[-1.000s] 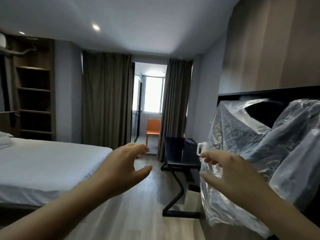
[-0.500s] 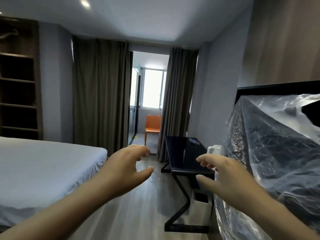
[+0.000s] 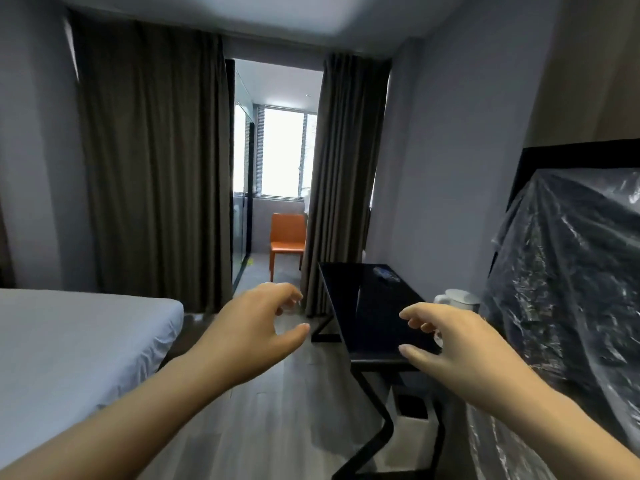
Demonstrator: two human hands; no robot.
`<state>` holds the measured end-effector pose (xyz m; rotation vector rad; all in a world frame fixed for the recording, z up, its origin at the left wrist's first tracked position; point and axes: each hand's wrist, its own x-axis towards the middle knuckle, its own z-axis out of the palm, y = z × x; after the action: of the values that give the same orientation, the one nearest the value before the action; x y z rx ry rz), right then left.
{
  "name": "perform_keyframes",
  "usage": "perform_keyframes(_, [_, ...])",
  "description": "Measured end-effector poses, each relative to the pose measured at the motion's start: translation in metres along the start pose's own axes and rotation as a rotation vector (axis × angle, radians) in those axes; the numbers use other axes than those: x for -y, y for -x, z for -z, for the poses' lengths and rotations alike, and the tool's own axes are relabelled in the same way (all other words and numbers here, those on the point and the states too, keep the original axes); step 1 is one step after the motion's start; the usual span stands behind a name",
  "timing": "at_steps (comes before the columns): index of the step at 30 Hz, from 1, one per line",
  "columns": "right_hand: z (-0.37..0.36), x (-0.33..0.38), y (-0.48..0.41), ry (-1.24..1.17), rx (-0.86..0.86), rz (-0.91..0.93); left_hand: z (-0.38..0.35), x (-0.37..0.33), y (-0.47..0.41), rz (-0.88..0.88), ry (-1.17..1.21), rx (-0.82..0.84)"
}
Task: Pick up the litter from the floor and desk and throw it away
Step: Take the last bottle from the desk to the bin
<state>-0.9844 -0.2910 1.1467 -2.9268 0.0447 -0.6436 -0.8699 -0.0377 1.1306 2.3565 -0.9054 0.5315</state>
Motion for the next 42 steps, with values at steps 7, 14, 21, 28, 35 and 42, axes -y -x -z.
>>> perform_keyframes(7, [-0.073, -0.045, -0.142, -0.064, -0.006, -0.020, -0.053, 0.087, -0.127, 0.005, -0.035, 0.033])
perform_keyframes(14, [-0.131, -0.087, -0.286, -0.098, -0.025, -0.040, -0.101, 0.165, -0.254, 0.001, -0.052, 0.059])
perform_keyframes(21, [-0.198, -0.115, -0.402, -0.087, -0.015, -0.069, -0.158, 0.251, -0.362, -0.041, 0.004, 0.087])
perform_keyframes(28, [-0.252, -0.129, -0.531, -0.076, -0.011, -0.163, -0.197, 0.342, -0.489, -0.127, 0.037, 0.102])
perform_keyframes(35, [-0.308, -0.173, -0.640, -0.070, 0.034, -0.265, -0.262, 0.412, -0.612, -0.186, 0.121, 0.159])
perform_keyframes(42, [-0.371, -0.257, -0.747, -0.079, 0.026, -0.326, -0.354, 0.456, -0.735, -0.220, 0.125, 0.202])
